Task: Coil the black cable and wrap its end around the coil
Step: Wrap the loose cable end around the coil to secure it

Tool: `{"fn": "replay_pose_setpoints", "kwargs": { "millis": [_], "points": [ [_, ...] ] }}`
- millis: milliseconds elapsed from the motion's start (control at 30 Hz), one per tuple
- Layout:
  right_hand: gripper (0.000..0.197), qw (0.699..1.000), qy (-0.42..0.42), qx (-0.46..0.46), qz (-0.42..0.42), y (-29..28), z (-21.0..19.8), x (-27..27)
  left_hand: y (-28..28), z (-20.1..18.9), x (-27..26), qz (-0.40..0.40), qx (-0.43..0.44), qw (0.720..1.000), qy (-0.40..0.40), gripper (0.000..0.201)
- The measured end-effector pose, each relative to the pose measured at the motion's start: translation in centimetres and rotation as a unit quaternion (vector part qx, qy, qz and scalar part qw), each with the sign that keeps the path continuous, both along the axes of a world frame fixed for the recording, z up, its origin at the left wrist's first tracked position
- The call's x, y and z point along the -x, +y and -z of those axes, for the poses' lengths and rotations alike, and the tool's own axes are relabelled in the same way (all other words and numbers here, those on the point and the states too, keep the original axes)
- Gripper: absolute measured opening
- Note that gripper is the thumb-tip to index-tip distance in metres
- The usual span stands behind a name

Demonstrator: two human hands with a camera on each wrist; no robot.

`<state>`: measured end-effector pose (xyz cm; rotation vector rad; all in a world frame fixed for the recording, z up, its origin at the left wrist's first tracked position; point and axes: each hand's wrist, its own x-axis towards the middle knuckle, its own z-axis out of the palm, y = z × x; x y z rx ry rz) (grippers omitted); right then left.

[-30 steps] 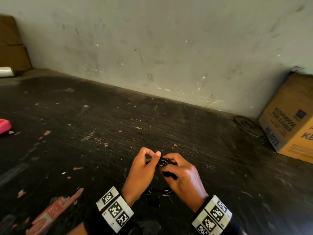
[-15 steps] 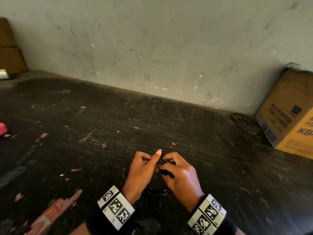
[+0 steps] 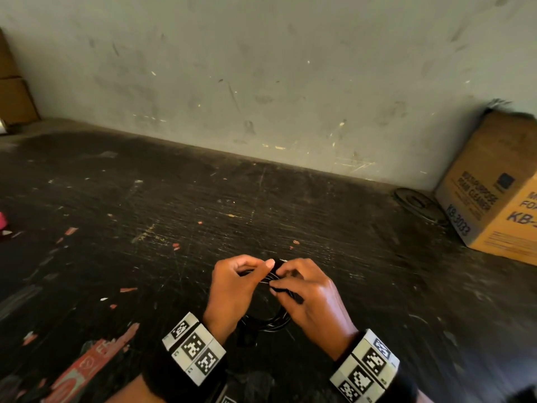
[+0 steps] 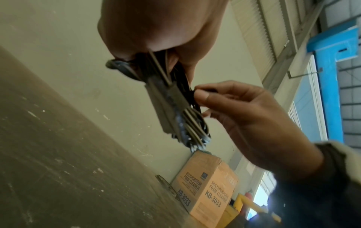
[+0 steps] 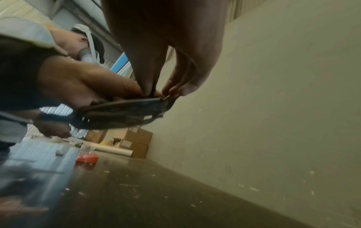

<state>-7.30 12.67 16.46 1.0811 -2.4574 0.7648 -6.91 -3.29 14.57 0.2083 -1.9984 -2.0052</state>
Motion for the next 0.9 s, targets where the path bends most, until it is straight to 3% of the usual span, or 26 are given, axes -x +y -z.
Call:
{"fn": "replay_pose_setpoints", "kwargs": {
  "millis": [100, 167, 333, 633, 767, 900],
  "points": [
    [0.014, 0.998, -0.042, 0.053, 0.011, -0.2, 0.0, 0.5, 0.1, 0.3, -0.5, 0.021, 0.023, 0.999, 0.027, 0.005],
    [0.013, 0.987, -0.122, 0.104, 0.032, -0.3, 0.0, 0.8, -0.1, 0.4, -0.6, 0.032, 0.037, 0.998, 0.041, 0.007],
    [0.007, 0.936, -0.275, 0.217, 0.047, -0.6, -0.2, 0.7, -0.5, 0.9, -0.8, 0.051, 0.057, 0.995, 0.059, 0.012],
    [0.017, 0.86, -0.419, 0.292, 0.024, 0.7, 0.2, 0.8, -0.2, 0.3, -1.0, 0.125, 0.058, 0.988, 0.064, 0.012],
    [0.016, 0.85, -0.44, 0.29, 0.019, 1.5, 0.7, 1.1, 0.5, 0.6, -0.8, 0.135, 0.058, 0.988, 0.04, 0.011],
    [0.011, 0.857, -0.412, 0.303, 0.059, 3.1, 1.0, 1.3, 1.0, 1.4, -0.5, 0.184, 0.055, 0.98, -0.05, 0.008]
  ]
}}
